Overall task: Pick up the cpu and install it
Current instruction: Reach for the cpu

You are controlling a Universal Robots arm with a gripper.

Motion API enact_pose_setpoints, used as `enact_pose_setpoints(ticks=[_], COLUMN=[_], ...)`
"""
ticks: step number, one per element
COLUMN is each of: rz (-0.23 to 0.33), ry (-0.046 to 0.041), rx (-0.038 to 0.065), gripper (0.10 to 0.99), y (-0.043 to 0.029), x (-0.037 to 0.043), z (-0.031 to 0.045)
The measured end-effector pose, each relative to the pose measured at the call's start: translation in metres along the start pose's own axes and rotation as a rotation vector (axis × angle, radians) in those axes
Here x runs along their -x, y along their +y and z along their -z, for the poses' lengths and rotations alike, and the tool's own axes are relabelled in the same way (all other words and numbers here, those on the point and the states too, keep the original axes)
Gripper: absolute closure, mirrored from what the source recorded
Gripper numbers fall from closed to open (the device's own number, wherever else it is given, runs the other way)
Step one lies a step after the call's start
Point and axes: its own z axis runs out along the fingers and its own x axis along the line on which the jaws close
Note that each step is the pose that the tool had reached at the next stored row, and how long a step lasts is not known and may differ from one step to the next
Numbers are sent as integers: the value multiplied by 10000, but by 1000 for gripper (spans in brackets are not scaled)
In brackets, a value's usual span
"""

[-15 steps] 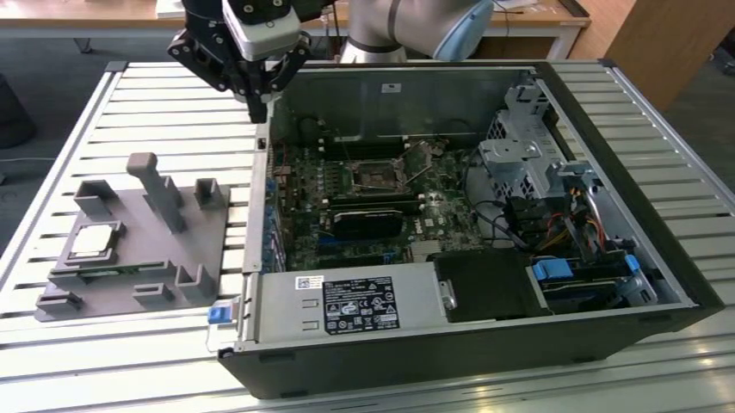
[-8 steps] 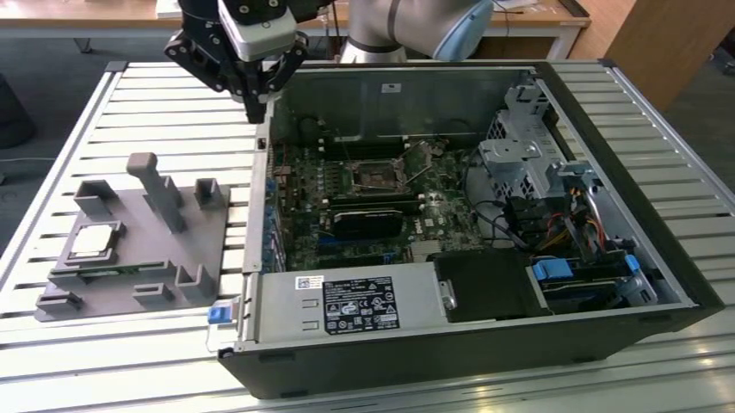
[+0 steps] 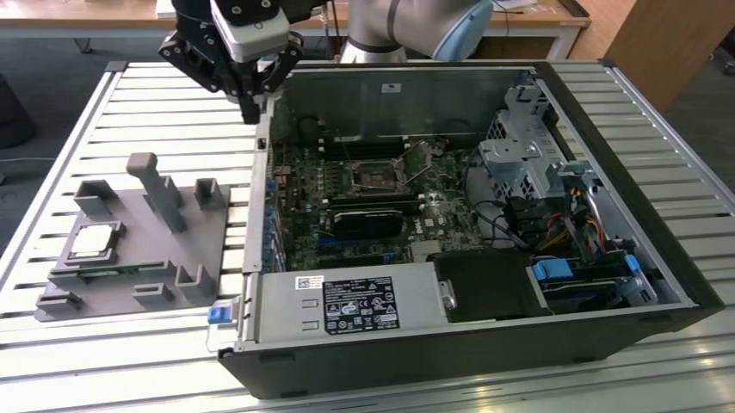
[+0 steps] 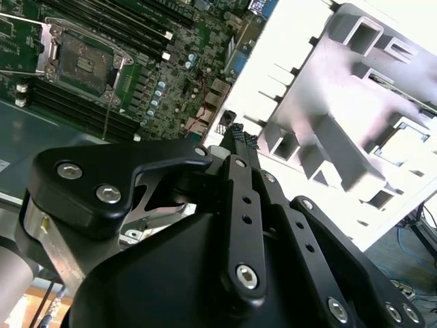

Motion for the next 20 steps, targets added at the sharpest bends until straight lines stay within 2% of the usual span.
enact_pose_setpoints(ticks=[20], rz=[0], ry=[0], rx=[0], gripper=[980], y=[-9], x=[-110], z=[-9])
